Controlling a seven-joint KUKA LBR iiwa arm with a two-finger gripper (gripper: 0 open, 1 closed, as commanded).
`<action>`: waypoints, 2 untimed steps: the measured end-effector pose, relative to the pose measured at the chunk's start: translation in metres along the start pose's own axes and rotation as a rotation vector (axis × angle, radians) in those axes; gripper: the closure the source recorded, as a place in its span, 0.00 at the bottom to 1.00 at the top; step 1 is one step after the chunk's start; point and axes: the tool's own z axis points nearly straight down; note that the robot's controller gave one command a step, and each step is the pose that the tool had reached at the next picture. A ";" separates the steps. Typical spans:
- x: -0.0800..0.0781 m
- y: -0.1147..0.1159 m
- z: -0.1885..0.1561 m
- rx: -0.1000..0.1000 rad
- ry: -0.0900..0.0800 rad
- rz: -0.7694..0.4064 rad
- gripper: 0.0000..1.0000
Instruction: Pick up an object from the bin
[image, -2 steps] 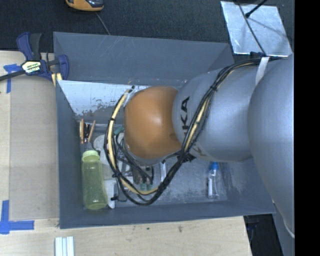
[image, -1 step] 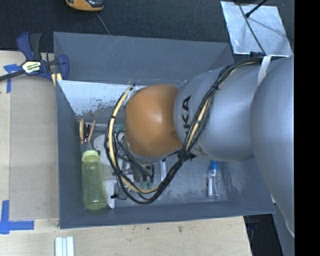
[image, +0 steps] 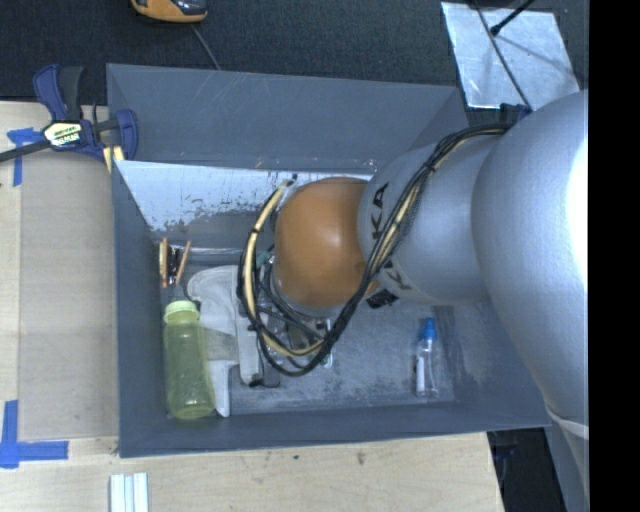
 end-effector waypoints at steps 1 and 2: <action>-0.007 -0.006 0.022 0.001 -0.002 -0.323 0.00; 0.003 0.002 0.020 -0.001 0.000 -0.455 0.00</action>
Offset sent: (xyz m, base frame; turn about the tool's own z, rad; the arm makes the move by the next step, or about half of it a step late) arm -0.0082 0.0043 -0.0207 -0.4295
